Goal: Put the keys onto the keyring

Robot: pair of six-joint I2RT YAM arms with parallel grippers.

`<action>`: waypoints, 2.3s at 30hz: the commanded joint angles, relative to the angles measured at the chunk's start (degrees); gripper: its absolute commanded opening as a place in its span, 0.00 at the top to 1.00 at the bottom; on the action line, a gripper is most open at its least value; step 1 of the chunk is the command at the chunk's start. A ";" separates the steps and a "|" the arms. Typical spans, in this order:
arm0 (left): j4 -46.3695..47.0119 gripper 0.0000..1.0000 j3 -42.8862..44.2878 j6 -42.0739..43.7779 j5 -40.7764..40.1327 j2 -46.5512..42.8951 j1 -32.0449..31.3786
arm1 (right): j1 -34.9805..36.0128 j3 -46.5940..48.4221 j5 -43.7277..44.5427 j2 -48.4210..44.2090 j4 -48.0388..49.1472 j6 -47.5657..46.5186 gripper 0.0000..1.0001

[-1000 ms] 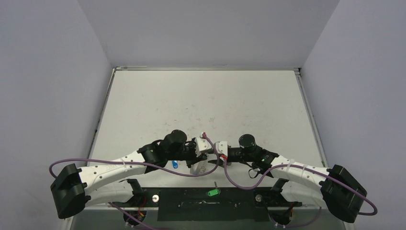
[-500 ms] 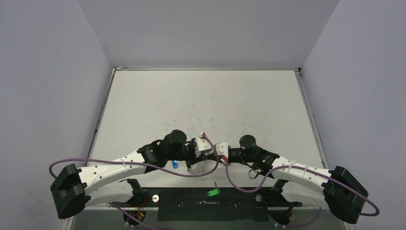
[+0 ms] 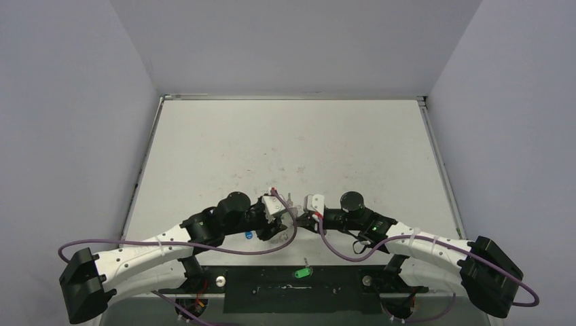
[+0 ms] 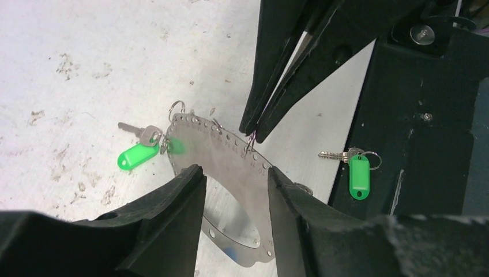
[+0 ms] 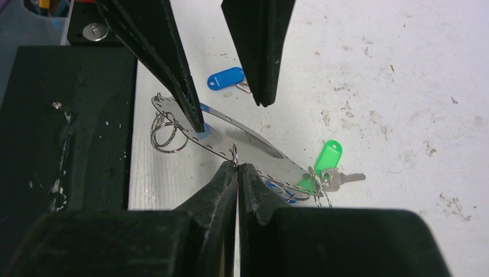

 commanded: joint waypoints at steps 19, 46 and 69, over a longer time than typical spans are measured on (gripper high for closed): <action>14.77 0.63 -9.56 -7.90 -4.75 -4.34 0.17 | 0.33 1.06 4.63 0.19 12.95 21.39 1.00; 17.34 0.62 -14.09 -8.71 -8.92 -5.48 0.17 | 0.34 3.71 -0.38 3.92 15.99 30.62 1.00; 27.43 0.60 -21.06 -8.30 -7.20 -15.78 0.10 | 0.41 -3.26 -0.21 2.17 29.53 30.28 1.00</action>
